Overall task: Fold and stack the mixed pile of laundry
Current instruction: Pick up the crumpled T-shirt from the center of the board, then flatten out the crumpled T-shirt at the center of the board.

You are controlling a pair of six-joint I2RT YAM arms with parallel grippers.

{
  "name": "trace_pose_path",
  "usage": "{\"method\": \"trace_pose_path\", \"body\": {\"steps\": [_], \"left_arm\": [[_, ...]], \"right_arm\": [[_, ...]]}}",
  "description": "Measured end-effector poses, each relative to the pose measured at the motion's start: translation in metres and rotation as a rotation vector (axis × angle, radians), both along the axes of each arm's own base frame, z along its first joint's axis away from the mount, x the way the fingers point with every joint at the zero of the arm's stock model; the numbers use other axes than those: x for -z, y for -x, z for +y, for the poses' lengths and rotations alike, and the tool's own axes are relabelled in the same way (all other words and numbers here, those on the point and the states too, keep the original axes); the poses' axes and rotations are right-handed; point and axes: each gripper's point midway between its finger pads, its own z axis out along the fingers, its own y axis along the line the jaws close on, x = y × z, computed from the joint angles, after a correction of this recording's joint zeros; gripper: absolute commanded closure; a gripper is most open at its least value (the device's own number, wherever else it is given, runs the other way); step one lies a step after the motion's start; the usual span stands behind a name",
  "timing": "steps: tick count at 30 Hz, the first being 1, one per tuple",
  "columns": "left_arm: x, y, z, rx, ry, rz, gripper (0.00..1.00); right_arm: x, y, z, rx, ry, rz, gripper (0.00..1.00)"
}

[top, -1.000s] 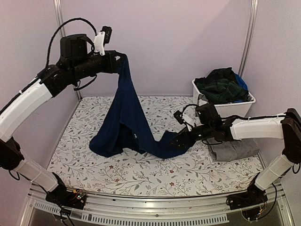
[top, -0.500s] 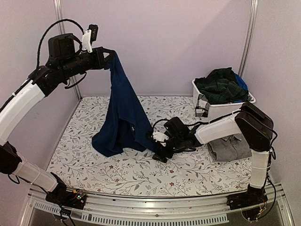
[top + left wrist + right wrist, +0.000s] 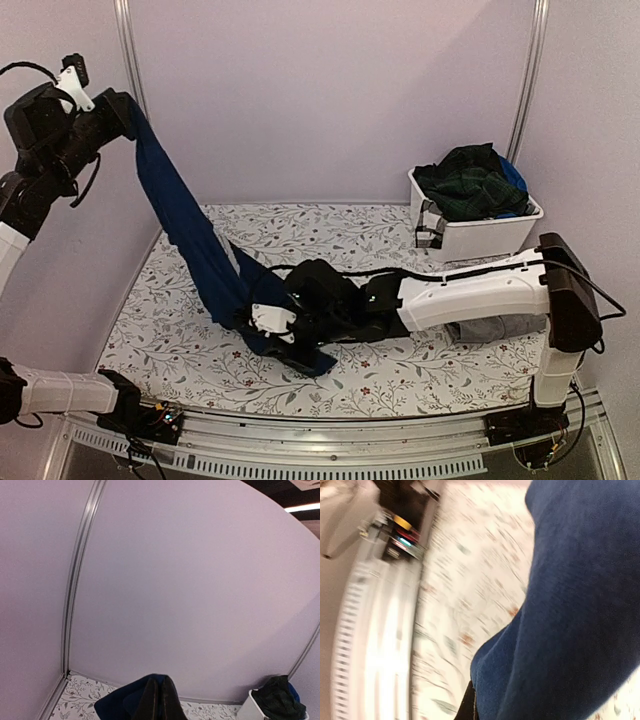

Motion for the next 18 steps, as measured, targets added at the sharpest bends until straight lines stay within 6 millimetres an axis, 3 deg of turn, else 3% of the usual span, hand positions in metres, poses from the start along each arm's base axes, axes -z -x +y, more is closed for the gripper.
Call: {"method": "trace_pose_path", "body": {"steps": [2, 4, 6, 9, 11, 13, 15, 17, 18], "left_arm": [[-0.021, 0.009, 0.02, -0.074, 0.027, -0.054, 1.0], [-0.046, 0.014, 0.032, -0.115, 0.055, -0.115, 1.0], [-0.065, 0.008, 0.034, -0.11, 0.078, -0.162, 1.0], [-0.074, -0.026, 0.024, -0.066, 0.082, -0.177, 1.0], [-0.064, -0.07, 0.002, 0.003, 0.067, -0.147, 1.0], [-0.042, -0.115, -0.025, 0.085, 0.044, -0.098, 1.0], [0.004, -0.169, -0.059, 0.178, 0.013, -0.01, 0.99], [0.067, -0.221, -0.093, 0.256, -0.021, 0.11, 0.85], [0.096, -0.24, -0.108, 0.292, -0.04, 0.163, 0.75]], "right_arm": [[-0.059, 0.042, 0.018, -0.109, -0.127, 0.021, 1.0], [-0.111, 0.06, 0.018, -0.165, -0.242, 0.033, 1.0], [-0.152, 0.057, 0.007, -0.173, -0.331, 0.042, 1.0], [-0.182, 0.026, -0.016, -0.129, -0.429, 0.086, 1.0], [-0.174, -0.009, -0.038, -0.058, -0.457, 0.145, 1.0], [-0.143, -0.043, -0.063, 0.036, -0.449, 0.239, 1.0], [-0.106, -0.067, -0.088, 0.137, -0.419, 0.345, 1.0], [-0.068, -0.078, -0.111, 0.239, -0.375, 0.449, 0.97], [-0.055, -0.079, -0.118, 0.272, -0.359, 0.486, 0.9]]}}
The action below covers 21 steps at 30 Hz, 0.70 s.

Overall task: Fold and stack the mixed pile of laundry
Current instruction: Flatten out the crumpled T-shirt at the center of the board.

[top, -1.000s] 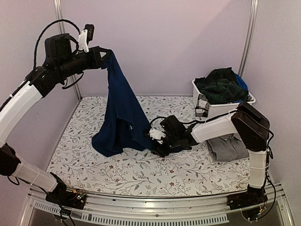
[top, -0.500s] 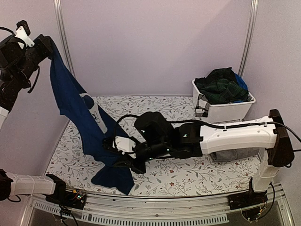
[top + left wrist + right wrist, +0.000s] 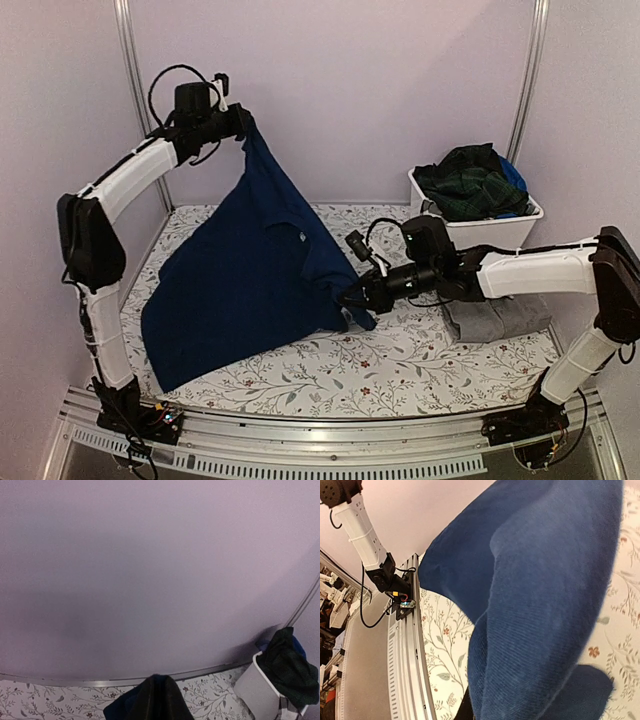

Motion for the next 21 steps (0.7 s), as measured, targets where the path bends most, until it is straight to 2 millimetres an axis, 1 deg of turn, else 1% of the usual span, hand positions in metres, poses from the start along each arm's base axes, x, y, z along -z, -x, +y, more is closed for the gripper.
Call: {"method": "trace_pose_path", "body": {"steps": [1, 2, 3, 4, 5, 6, 7, 8, 9, 10, 11, 12, 13, 14, 16, 17, 18, 19, 20, 21], "left_arm": [[0.032, -0.021, -0.016, 0.034, -0.023, 0.059, 0.6], [0.058, -0.038, -0.032, 0.068, -0.046, 0.103, 0.45], [0.084, -0.055, -0.047, 0.099, -0.066, 0.144, 0.3], [0.107, -0.066, -0.059, 0.125, -0.086, 0.18, 0.21], [0.129, -0.071, -0.067, 0.142, -0.105, 0.219, 0.07], [0.15, -0.073, -0.072, 0.151, -0.125, 0.266, 0.01], [0.171, -0.07, -0.072, 0.153, -0.144, 0.322, 0.0], [0.188, -0.064, -0.071, 0.15, -0.158, 0.367, 0.0], [0.195, -0.056, -0.069, 0.148, -0.169, 0.395, 0.0], [0.205, -0.043, -0.062, 0.139, -0.179, 0.431, 0.0], [0.209, -0.03, -0.055, 0.129, -0.181, 0.457, 0.0], [0.212, -0.01, -0.044, 0.113, -0.18, 0.492, 0.0], [0.208, 0.008, -0.033, 0.099, -0.173, 0.506, 0.0], [0.2, 0.024, -0.022, 0.081, -0.156, 0.501, 0.04], [0.183, 0.056, 0.0, 0.041, -0.114, 0.478, 0.15], [0.179, 0.069, 0.007, 0.025, -0.09, 0.472, 0.2], [0.179, 0.085, 0.015, 0.012, -0.063, 0.469, 0.23], [0.185, 0.101, 0.022, 0.002, -0.038, 0.477, 0.23], [0.196, 0.115, 0.026, -0.003, -0.016, 0.496, 0.23], [0.211, 0.13, 0.029, -0.008, 0.002, 0.531, 0.23]], "right_arm": [[0.009, 0.001, -0.004, 0.015, 0.012, 0.036, 0.8], [0.018, 0.001, -0.009, 0.035, 0.022, 0.072, 0.66], [0.025, 0.0, -0.014, 0.057, 0.029, 0.099, 0.51], [0.031, -0.002, -0.018, 0.082, 0.037, 0.128, 0.43], [0.036, -0.004, -0.022, 0.109, 0.047, 0.156, 0.39], [0.042, -0.007, -0.026, 0.138, 0.06, 0.177, 0.34], [0.047, -0.013, -0.032, 0.179, 0.079, 0.193, 0.29], [0.052, -0.02, -0.039, 0.224, 0.099, 0.203, 0.27], [0.056, -0.025, -0.043, 0.256, 0.113, 0.214, 0.27], [0.06, -0.031, -0.049, 0.302, 0.138, 0.21, 0.27], [0.064, -0.035, -0.055, 0.337, 0.165, 0.208, 0.26], [0.069, -0.04, -0.062, 0.379, 0.203, 0.202, 0.27], [0.072, -0.044, -0.068, 0.41, 0.237, 0.194, 0.27], [0.074, -0.047, -0.072, 0.436, 0.267, 0.185, 0.27], [0.074, -0.056, -0.083, 0.493, 0.334, 0.152, 0.27], [0.074, -0.059, -0.087, 0.514, 0.363, 0.134, 0.27], [0.076, -0.062, -0.095, 0.544, 0.411, 0.111, 0.27], [0.077, -0.061, -0.097, 0.548, 0.423, 0.106, 0.27], [0.079, -0.059, -0.099, 0.548, 0.449, 0.09, 0.27], [0.082, -0.055, -0.101, 0.54, 0.48, 0.076, 0.27]]}}
